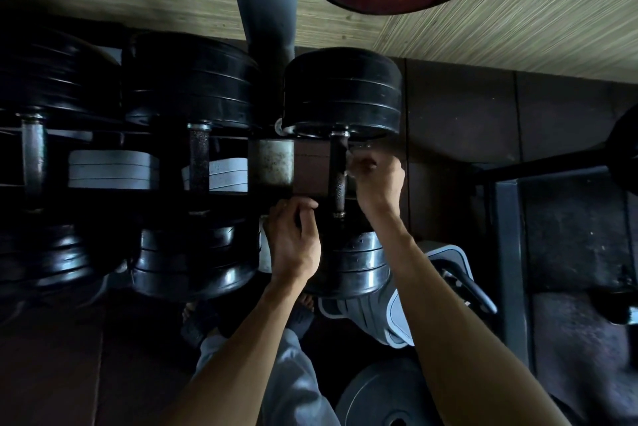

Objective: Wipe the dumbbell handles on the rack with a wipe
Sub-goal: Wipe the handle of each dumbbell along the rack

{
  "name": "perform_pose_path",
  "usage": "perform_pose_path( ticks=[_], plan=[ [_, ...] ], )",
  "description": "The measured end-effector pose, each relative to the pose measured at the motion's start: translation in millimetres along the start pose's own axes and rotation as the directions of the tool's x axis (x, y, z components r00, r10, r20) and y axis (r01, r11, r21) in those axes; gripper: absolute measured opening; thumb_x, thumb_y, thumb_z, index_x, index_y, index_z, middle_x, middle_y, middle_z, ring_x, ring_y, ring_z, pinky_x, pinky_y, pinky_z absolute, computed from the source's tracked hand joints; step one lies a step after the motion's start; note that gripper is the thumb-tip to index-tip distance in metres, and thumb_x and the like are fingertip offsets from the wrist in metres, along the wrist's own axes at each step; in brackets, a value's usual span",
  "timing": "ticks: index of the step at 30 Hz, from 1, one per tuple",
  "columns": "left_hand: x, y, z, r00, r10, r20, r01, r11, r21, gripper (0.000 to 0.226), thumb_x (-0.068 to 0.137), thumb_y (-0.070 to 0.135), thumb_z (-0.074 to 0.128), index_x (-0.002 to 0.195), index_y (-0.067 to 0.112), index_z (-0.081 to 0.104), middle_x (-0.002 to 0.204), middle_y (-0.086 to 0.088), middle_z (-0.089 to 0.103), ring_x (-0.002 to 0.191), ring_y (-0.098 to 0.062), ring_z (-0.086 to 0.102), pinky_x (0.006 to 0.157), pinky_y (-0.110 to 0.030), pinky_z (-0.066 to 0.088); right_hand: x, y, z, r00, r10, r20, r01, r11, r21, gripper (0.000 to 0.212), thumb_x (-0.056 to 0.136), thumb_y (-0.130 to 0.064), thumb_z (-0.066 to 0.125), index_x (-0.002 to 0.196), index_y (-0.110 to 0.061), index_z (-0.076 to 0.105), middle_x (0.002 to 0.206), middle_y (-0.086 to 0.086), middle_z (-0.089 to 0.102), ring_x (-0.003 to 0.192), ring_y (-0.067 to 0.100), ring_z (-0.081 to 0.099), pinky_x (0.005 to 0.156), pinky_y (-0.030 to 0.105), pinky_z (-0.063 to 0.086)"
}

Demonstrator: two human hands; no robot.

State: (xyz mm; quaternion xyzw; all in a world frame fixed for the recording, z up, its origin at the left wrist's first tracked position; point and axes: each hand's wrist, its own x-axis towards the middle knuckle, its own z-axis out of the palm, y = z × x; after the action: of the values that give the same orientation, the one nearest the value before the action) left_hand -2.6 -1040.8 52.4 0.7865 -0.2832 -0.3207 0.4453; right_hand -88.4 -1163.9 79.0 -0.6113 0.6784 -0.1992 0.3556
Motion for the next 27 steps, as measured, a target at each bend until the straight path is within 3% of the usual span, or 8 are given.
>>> perform_pose_path(
  ticks=[5,11,14,16,19,21,27],
  plan=[
    [0.0,1.7,-0.4,1.0,-0.012,0.004,0.012,1.0,-0.018,0.032,0.085,0.028,0.037,0.082,0.018,0.067,0.083,0.009,0.066,0.089,-0.02,0.06,0.089,-0.054,0.045,-22.0,18.6,-21.9,0.962,0.008,0.273,0.041,0.984,-0.172,0.007,0.086,-0.016,0.077,0.088,-0.01,0.079,0.076,0.003,0.07,0.074,0.01,0.06,0.054,0.005,0.035],
    [-0.7,3.3,-1.1,0.999,-0.044,0.017,0.044,0.999,0.0,0.031,0.086,0.026,0.037,0.083,0.021,0.067,0.084,0.01,0.066,0.091,-0.02,0.06,0.09,-0.054,0.045,5.0,-7.9,-1.1,0.982,-0.187,-0.038,0.184,0.98,-0.079,0.006,0.083,-0.014,0.078,0.08,-0.009,0.076,0.076,0.003,0.074,0.067,0.013,0.061,0.059,0.011,0.035],
    [-0.4,4.1,-1.1,0.996,-0.08,0.03,0.08,0.997,-0.011,0.029,0.088,0.02,0.04,0.084,0.02,0.068,0.086,0.008,0.067,0.093,-0.021,0.06,0.091,-0.053,0.044,10.5,-11.7,4.2,0.975,-0.207,-0.075,0.202,0.977,-0.073,0.011,0.085,-0.014,0.076,0.077,-0.008,0.074,0.073,0.002,0.071,0.065,0.017,0.061,0.059,0.011,0.037],
    [-0.9,5.1,-1.4,0.996,-0.084,0.024,0.085,0.996,-0.023,0.028,0.087,0.019,0.041,0.083,0.02,0.068,0.085,0.006,0.068,0.092,-0.022,0.061,0.09,-0.054,0.045,-0.9,-4.4,-2.1,0.974,-0.226,0.008,0.225,0.969,-0.097,0.011,0.085,-0.013,0.076,0.076,-0.008,0.074,0.073,0.002,0.072,0.065,0.017,0.061,0.059,0.02,0.044],
    [-1.7,6.9,-1.8,0.998,-0.057,0.009,0.057,0.998,-0.022,0.029,0.085,0.024,0.039,0.082,0.02,0.068,0.084,0.006,0.068,0.089,-0.02,0.061,0.088,-0.053,0.045,-24.9,7.0,-19.7,0.955,-0.089,0.282,0.133,0.981,-0.141,0.003,0.086,-0.01,0.077,0.085,-0.011,0.079,0.08,-0.002,0.074,0.071,0.006,0.064,0.057,0.005,0.041],
    [-2.0,7.9,-2.6,0.999,-0.045,0.002,0.045,0.999,-0.013,0.033,0.084,0.029,0.036,0.082,0.019,0.068,0.084,0.006,0.068,0.088,-0.019,0.06,0.089,-0.052,0.045,-28.6,11.5,-19.8,0.942,-0.038,0.335,0.101,0.98,-0.173,0.002,0.086,-0.015,0.078,0.086,-0.013,0.08,0.08,-0.003,0.073,0.072,0.006,0.065,0.056,0.004,0.041],
    [-2.7,11.4,-4.8,0.999,-0.042,0.024,0.041,0.999,0.024,0.037,0.084,0.031,0.033,0.083,0.02,0.068,0.087,0.006,0.068,0.093,-0.022,0.06,0.092,-0.053,0.044,8.0,-11.4,4.1,0.973,-0.231,0.02,0.231,0.961,-0.152,0.009,0.084,-0.012,0.077,0.077,-0.013,0.073,0.081,0.003,0.07,0.07,0.014,0.062,0.061,0.022,0.044]
  ],
)
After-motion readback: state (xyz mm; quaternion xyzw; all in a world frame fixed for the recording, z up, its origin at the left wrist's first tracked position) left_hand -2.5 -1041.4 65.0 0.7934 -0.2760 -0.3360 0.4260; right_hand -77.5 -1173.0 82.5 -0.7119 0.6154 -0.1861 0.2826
